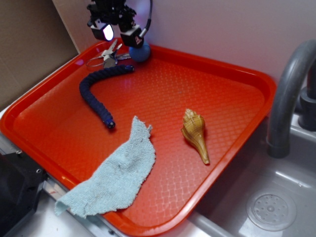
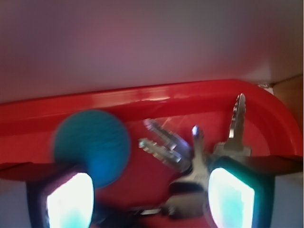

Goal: Grab the blue ball.

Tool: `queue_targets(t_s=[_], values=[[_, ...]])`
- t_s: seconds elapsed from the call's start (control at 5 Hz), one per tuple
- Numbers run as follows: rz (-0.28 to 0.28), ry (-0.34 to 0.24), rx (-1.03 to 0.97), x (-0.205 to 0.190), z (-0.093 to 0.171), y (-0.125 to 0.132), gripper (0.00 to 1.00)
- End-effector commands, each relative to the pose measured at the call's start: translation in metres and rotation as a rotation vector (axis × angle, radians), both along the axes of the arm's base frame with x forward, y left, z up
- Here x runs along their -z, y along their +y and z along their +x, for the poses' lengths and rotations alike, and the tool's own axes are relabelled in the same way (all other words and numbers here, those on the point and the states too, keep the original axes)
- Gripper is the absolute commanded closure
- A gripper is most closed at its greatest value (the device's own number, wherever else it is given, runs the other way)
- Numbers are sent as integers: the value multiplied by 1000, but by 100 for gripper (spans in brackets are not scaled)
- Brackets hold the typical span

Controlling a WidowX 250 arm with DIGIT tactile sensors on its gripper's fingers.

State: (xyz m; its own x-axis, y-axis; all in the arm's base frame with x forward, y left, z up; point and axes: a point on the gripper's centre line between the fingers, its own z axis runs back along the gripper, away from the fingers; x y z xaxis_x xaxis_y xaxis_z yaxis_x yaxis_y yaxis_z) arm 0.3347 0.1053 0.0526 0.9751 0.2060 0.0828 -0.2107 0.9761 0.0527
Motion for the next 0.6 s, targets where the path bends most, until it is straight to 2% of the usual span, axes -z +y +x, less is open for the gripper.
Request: queue_targets(t_s=[0.0,0.2,0.4], values=[[17,-95,46,-7,18,3,0],[-34,-95,206,-5,17,-33,0],[-40,-107,283,-15,9,-60,0]])
